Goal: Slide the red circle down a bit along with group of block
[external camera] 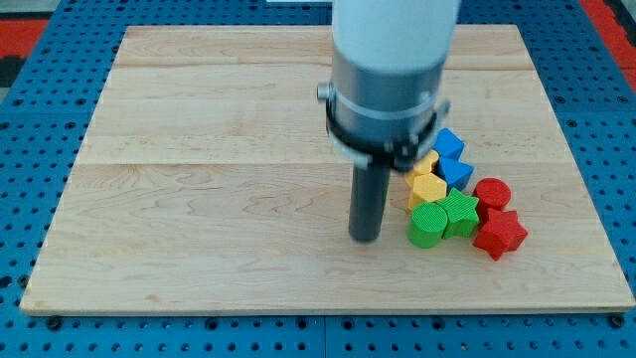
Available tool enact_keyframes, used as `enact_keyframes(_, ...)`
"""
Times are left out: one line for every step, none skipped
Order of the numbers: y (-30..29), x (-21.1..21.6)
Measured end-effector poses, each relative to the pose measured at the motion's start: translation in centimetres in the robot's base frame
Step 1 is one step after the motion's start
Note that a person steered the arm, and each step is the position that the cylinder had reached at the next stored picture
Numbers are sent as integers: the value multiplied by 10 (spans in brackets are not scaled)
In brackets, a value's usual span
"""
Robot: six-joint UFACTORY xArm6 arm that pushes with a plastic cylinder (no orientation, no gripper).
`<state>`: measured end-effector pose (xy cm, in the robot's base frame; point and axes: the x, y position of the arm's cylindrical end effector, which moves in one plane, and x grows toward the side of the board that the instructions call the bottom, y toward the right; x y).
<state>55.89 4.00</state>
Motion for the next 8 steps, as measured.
enact_keyframes(-5, 54)
enact_keyframes(22, 59)
enact_keyframes(102, 59)
enact_keyframes(134, 59)
enact_keyframes(143, 59)
enact_keyframes(148, 59)
enact_keyframes(159, 34)
enact_keyframes(189, 17)
